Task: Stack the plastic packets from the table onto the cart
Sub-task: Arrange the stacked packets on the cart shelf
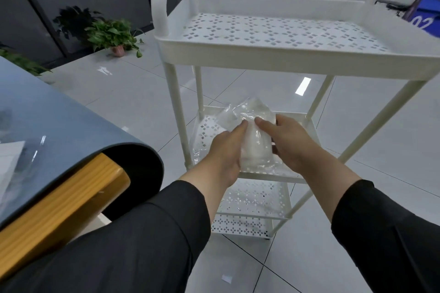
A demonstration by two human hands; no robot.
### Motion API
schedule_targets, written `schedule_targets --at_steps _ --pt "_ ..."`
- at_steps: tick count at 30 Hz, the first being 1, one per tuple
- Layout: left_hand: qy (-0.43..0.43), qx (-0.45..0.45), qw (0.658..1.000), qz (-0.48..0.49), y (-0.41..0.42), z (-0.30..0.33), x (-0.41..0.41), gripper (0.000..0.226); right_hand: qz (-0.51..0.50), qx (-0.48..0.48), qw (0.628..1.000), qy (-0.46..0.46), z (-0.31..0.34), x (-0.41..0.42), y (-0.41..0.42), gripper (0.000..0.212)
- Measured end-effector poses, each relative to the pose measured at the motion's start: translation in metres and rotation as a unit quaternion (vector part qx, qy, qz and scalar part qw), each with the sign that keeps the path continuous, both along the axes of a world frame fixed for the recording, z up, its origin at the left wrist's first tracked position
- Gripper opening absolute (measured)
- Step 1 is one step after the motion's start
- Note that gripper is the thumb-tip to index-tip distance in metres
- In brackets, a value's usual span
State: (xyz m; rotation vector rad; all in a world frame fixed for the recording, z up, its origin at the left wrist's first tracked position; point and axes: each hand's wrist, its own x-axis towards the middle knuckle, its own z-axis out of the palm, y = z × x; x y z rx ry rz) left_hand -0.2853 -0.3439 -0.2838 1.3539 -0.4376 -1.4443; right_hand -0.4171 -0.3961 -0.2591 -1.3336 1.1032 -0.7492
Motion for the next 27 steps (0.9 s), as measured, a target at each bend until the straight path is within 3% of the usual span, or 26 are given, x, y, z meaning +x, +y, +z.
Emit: schedule_targets --at_steps 4,6,9,11,13,15,17,22,27 --pt "-0.011 -0.014 0.999 0.046 -0.012 -0.005 0.001 0.101 0.028 -0.103 0.978 0.181 0.0 0.009 0.004 0.049" --pt "-0.056 -0.039 0.995 0.076 -0.014 -0.001 0.005 0.082 0.0 -0.115 0.972 0.205 0.001 0.006 -0.001 0.054" --pt "-0.191 -0.052 0.975 0.104 -0.008 0.014 0.014 0.036 -0.066 -0.165 0.938 0.298 -0.006 -0.012 -0.017 0.039" --pt "-0.308 -0.056 0.943 0.113 -0.007 0.016 0.022 0.023 -0.014 -0.16 0.899 0.407 -0.015 -0.023 -0.027 0.034" --pt "-0.381 -0.06 0.915 0.119 -0.004 0.018 0.026 0.019 0.077 -0.121 0.862 0.485 -0.023 -0.027 -0.028 0.061" --pt "-0.447 -0.052 0.886 0.111 -0.002 0.02 0.025 0.019 0.135 -0.108 0.845 0.507 -0.027 -0.024 -0.021 0.087" --pt "-0.5 -0.055 0.859 0.099 0.001 0.02 0.024 0.019 0.141 -0.123 0.838 0.512 -0.032 -0.019 -0.016 0.098" --pt "-0.547 -0.053 0.832 0.077 0.007 0.014 0.026 0.013 0.084 -0.165 0.818 0.544 -0.035 0.0 -0.004 0.092" --pt "-0.532 -0.006 0.845 0.047 0.008 0.0 0.03 0.009 0.072 -0.176 0.806 0.561 -0.045 0.022 0.004 0.068"
